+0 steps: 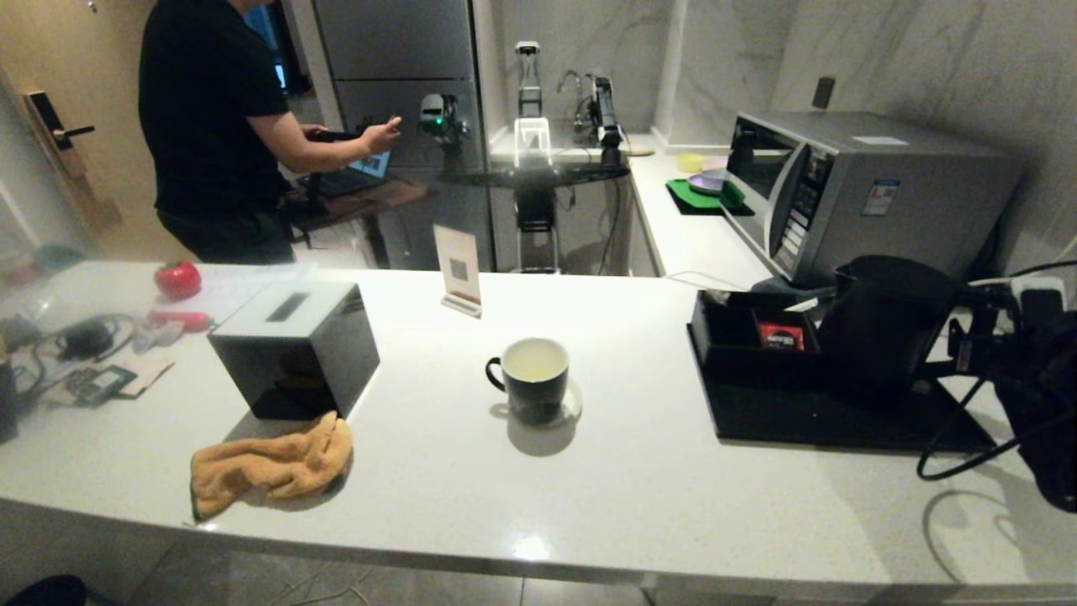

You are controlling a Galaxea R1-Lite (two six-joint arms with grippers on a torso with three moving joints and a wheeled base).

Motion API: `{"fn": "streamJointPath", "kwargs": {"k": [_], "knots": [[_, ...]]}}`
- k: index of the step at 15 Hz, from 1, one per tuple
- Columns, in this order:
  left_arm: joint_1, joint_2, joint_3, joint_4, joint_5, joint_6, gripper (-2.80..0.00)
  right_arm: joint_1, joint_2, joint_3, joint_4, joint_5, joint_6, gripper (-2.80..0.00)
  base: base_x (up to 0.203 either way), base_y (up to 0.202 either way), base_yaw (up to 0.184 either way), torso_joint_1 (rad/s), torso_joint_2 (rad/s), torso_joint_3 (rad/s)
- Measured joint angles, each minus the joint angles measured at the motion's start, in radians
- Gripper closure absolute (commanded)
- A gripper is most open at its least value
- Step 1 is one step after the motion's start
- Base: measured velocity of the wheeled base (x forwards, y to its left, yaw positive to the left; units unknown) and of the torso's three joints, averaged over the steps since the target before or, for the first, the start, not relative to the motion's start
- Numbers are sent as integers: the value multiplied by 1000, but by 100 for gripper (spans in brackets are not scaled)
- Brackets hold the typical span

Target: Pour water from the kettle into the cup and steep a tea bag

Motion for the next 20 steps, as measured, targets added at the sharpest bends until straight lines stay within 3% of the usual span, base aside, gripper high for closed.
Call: {"fn": "streamJointPath", "kwargs": {"k": [7,8,15,20], "knots": [[0,0,0,0,0,0,0,-8,-143,170,9,4,2,-280,0,0,0,0,0,0],[0,0,0,0,0,0,0,-9,-170,202,10,4,1,0,0,0,0,0,0,0],[0,0,0,0,0,1,0,-7,-375,356,66,5,-4,0,0,0,0,0,0,0],[0,0,0,0,0,0,0,-7,-561,439,196,8,-2,0,0,0,0,0,0,0]]}}
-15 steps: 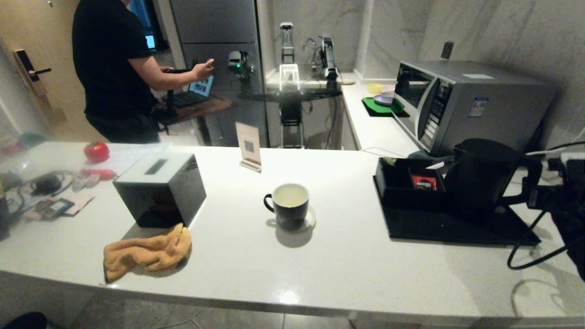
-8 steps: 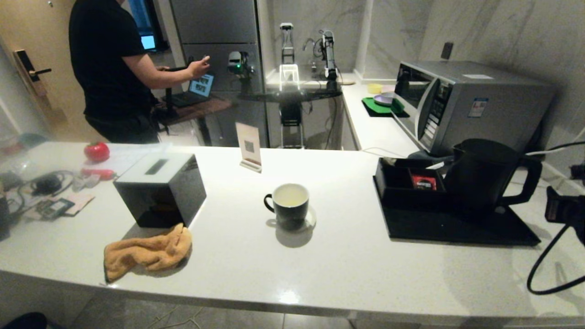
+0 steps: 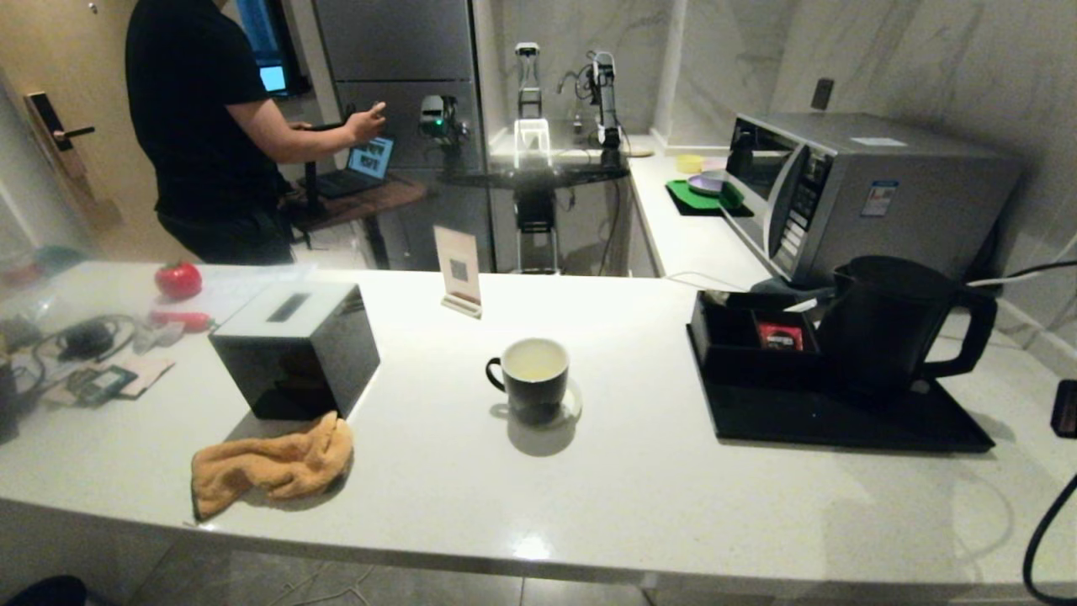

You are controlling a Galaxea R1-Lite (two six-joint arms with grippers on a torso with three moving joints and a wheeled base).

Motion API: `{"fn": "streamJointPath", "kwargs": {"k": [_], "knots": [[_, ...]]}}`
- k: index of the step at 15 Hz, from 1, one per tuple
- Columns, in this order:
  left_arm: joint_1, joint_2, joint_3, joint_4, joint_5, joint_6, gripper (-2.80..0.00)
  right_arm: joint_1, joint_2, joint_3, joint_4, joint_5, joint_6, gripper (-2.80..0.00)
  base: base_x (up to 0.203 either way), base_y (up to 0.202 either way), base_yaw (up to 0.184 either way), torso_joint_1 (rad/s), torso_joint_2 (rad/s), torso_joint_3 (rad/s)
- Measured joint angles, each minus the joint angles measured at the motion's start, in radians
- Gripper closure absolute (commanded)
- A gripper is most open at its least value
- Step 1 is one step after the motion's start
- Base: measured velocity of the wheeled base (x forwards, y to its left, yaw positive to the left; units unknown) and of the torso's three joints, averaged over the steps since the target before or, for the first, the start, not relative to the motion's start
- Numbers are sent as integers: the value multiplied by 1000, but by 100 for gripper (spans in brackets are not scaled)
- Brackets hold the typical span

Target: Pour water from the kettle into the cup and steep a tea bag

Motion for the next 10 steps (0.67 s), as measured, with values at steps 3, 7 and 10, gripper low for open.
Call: {"fn": "streamJointPath", "kwargs": {"k": [3,7,10], "knots": [[0,0,0,0,0,0,0,2,-132,53,126,1,3,0,0,0,0,0,0,0],[0,0,0,0,0,1,0,28,-313,159,254,3,6,0,0,0,0,0,0,0],[0,0,0,0,0,0,0,102,-463,210,372,5,7,0,0,0,0,0,0,0]]}}
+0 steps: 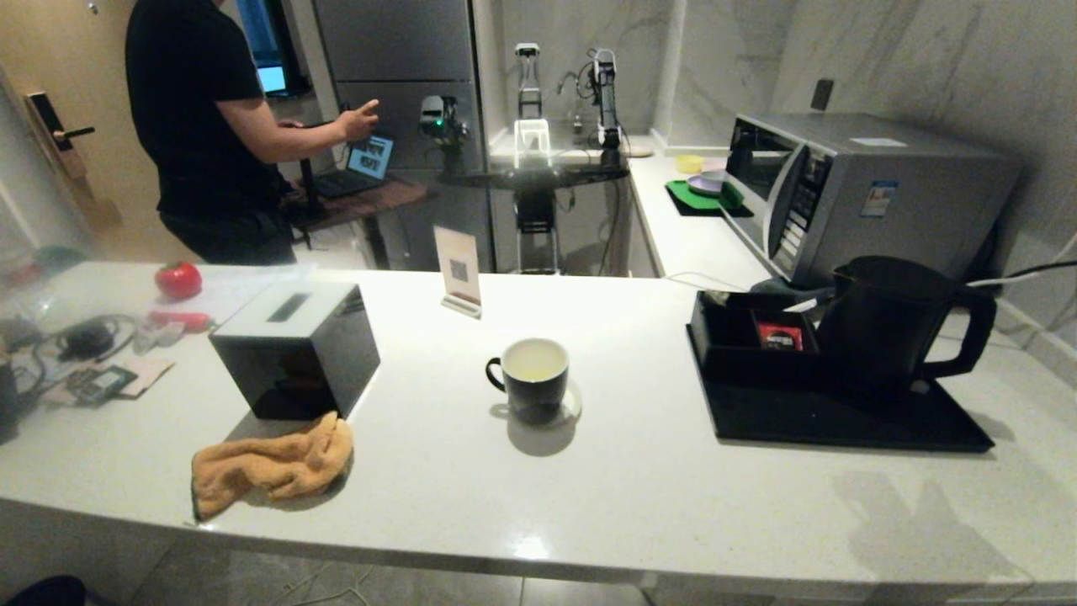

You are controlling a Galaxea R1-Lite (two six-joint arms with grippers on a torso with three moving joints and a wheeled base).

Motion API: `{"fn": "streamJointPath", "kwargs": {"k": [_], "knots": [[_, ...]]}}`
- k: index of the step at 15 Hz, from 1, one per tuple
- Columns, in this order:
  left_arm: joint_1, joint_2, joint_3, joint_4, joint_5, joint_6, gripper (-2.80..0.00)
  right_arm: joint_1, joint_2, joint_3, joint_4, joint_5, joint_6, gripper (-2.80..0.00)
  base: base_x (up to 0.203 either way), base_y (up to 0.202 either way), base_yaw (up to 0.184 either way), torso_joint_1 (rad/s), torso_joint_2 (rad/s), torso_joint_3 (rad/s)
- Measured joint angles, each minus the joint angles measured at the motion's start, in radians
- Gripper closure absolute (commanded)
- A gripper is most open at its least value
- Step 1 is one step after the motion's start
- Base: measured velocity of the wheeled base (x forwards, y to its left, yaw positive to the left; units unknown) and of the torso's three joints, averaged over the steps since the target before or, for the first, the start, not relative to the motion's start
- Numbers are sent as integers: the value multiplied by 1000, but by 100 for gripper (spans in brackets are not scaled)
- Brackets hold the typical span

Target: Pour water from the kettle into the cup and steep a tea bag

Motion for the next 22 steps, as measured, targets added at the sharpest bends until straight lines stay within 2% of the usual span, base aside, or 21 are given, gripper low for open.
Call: {"fn": "streamJointPath", "kwargs": {"k": [8,12,14,19,22], "knots": [[0,0,0,0,0,0,0,220,-500,14,532,-4,36,0,0,0,0,0,0,0],[0,0,0,0,0,0,0,324,-713,13,740,-5,69,0,0,0,0,0,0,0],[0,0,0,0,0,0,0,353,-763,13,736,-6,90,0,0,0,0,0,0,0],[0,0,0,0,0,0,0,363,-800,15,737,-4,171,0,0,0,0,0,0,0],[0,0,0,0,0,0,0,359,-805,15,727,-10,179,0,0,0,0,0,0,0]]}}
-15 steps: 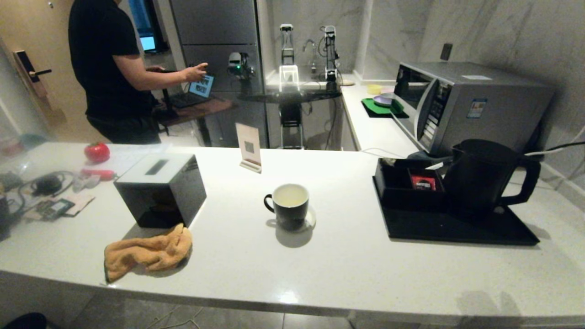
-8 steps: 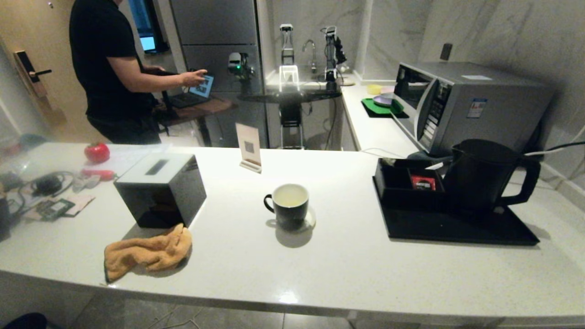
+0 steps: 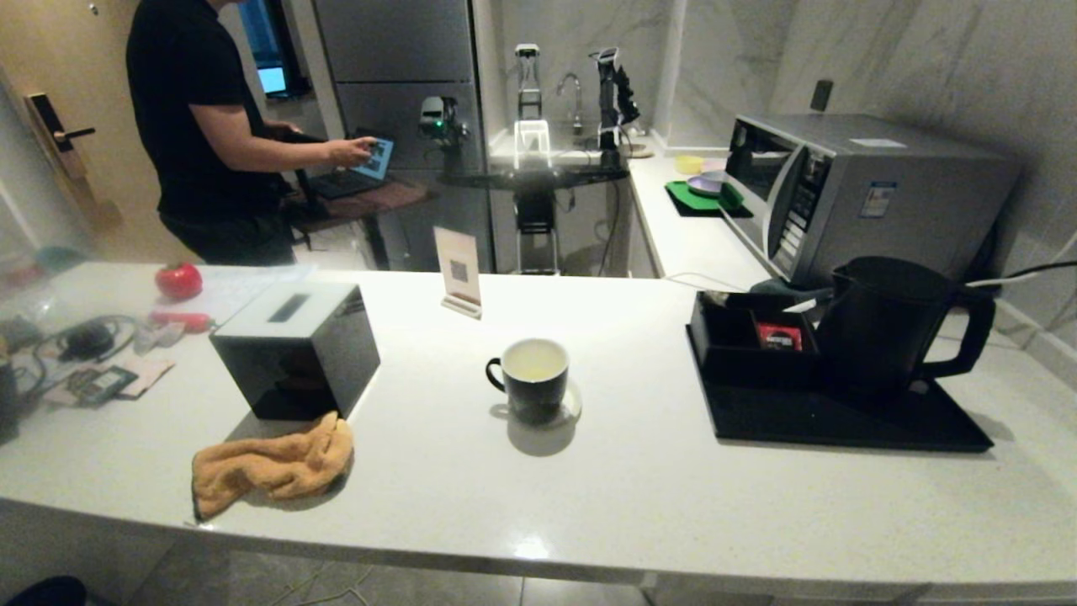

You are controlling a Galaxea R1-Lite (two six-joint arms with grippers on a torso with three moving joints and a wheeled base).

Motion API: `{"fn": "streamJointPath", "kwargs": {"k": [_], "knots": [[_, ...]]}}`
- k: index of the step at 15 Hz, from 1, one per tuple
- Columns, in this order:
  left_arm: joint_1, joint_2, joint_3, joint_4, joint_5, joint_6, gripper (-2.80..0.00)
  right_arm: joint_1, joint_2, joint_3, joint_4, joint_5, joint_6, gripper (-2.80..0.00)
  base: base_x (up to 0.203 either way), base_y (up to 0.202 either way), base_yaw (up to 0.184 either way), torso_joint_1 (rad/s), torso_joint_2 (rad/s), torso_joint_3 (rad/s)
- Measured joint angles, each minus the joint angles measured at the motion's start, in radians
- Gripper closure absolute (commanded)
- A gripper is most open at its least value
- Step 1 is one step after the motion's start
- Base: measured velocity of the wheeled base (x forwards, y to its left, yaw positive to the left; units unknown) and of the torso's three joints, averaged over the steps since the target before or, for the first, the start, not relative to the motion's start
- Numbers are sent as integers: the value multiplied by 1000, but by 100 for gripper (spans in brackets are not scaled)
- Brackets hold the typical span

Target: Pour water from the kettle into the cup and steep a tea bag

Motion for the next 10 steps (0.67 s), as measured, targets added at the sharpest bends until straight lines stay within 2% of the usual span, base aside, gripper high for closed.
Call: {"fn": "streamJointPath", "kwargs": {"k": [3,8,10], "knots": [[0,0,0,0,0,0,0,-20,0,0,14,2,11,0,0,0,0,0,0,0],[0,0,0,0,0,0,0,-156,-33,0,58,132,-10,0,0,0,0,0,0,0],[0,0,0,0,0,0,0,-160,-89,0,76,156,-17,0,0,0,0,0,0,0]]}}
